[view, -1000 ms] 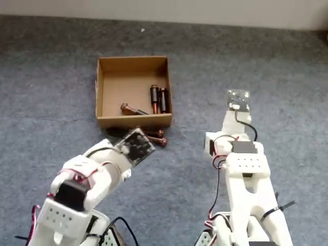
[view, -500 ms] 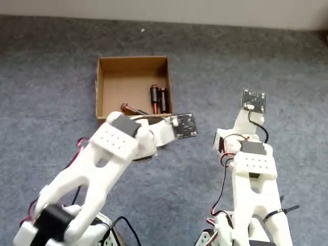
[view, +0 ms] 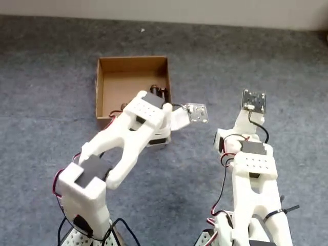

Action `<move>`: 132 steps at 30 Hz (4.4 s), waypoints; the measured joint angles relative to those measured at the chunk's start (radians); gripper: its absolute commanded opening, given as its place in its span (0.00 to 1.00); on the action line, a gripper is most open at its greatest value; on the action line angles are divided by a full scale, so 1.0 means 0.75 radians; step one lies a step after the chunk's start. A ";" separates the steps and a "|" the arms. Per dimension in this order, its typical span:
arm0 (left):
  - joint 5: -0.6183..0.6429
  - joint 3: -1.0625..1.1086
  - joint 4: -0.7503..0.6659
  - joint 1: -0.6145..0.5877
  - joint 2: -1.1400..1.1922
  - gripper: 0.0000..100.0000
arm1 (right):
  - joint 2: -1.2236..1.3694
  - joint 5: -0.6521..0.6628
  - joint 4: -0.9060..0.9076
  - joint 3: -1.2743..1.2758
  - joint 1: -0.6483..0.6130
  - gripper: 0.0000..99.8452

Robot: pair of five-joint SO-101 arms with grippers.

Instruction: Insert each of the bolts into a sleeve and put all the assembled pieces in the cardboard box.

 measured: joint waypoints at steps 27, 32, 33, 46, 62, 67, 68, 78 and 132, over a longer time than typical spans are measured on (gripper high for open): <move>0.008 -0.241 0.102 0.039 0.272 0.01 | 0.000 0.000 0.000 0.000 0.000 0.01; 0.076 -0.158 0.106 0.039 0.174 0.01 | 0.000 0.000 0.000 0.000 0.020 0.01; 0.080 -0.119 0.108 0.037 0.133 0.01 | 0.000 0.000 0.000 0.000 0.029 0.01; 0.297 0.485 -0.096 0.023 -0.634 0.01 | 0.000 0.000 0.000 0.000 0.033 0.01; 0.822 1.039 -0.495 -0.127 -1.481 0.01 | -0.475 0.000 0.000 0.141 -0.082 0.01; 0.962 1.066 -0.511 -0.133 -1.688 0.01 | -0.698 0.031 0.002 0.221 -0.229 0.01; 1.000 1.066 -0.511 -0.133 -1.733 0.01 | -0.728 0.047 0.002 0.233 -0.268 0.01; 1.285 1.066 -0.511 -0.135 -2.128 0.01 | -0.876 0.088 0.002 0.278 -0.587 0.01; 1.383 1.428 -0.591 0.059 -2.823 0.01 | -1.463 0.368 -0.426 0.736 -1.111 0.01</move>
